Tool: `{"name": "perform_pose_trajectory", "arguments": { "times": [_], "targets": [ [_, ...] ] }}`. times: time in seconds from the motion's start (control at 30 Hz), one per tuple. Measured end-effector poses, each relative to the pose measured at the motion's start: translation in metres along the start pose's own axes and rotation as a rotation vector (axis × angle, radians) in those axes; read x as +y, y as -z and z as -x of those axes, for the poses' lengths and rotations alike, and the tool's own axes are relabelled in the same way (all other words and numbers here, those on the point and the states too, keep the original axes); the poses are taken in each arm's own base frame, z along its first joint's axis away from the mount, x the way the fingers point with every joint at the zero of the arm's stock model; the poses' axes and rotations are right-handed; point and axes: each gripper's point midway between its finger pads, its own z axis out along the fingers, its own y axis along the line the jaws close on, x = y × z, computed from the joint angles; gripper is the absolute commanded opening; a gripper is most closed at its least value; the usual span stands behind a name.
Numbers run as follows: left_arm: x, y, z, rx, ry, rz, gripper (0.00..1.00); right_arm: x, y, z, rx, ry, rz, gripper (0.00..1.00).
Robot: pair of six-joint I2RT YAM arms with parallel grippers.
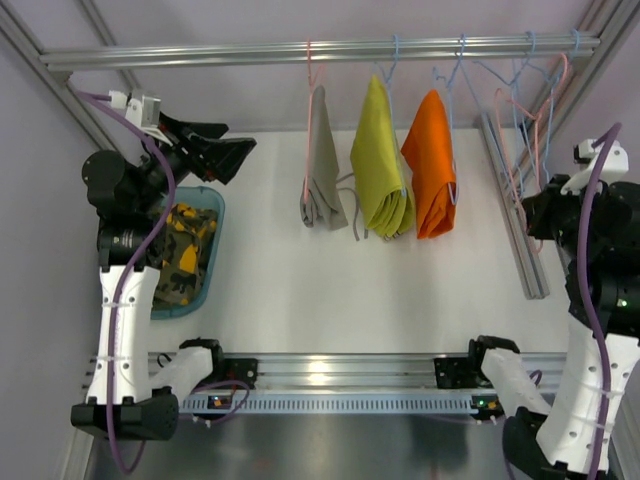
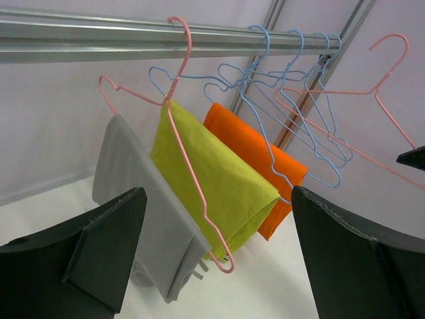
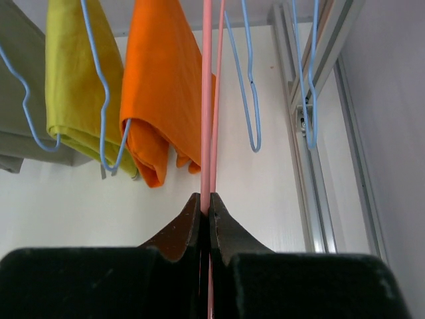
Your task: Remove the trousers from the hanger
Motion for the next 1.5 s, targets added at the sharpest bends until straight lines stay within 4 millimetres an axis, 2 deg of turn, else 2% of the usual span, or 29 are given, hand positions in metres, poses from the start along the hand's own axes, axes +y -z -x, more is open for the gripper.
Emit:
{"name": "perform_pose_trajectory", "arguments": {
  "times": [0.1,0.27,0.6,0.77,1.03,1.3,1.4,1.5],
  "targets": [
    [-0.002,0.002,0.000,-0.003,-0.020,-0.001,0.96,-0.001,-0.018,0.007,0.005,-0.005,0.012,0.00],
    [-0.003,0.004,-0.001,-0.004,-0.036,-0.002,0.96,0.001,-0.034,0.018,-0.002,-0.003,0.036,0.00],
    [0.000,0.004,-0.004,0.002,-0.034,0.001,0.97,0.005,-0.034,0.049,-0.097,0.043,0.066,0.00],
    [0.001,0.004,-0.005,0.003,-0.032,0.005,0.97,-0.003,-0.036,0.064,-0.153,0.056,0.019,0.00],
    [0.001,0.004,-0.005,0.003,-0.035,0.006,0.97,-0.031,-0.044,0.071,-0.191,0.061,-0.126,0.00],
    [0.002,0.004,-0.006,0.003,-0.035,0.008,0.97,-0.060,-0.042,0.078,-0.206,0.110,-0.264,0.00],
    [0.003,0.003,-0.006,0.004,-0.036,0.010,0.97,-0.059,-0.051,0.075,-0.183,0.129,-0.231,0.00],
    [0.004,0.003,-0.006,0.005,-0.035,0.011,0.97,-0.048,-0.063,0.076,-0.161,0.142,-0.142,0.00]
  ]
}}
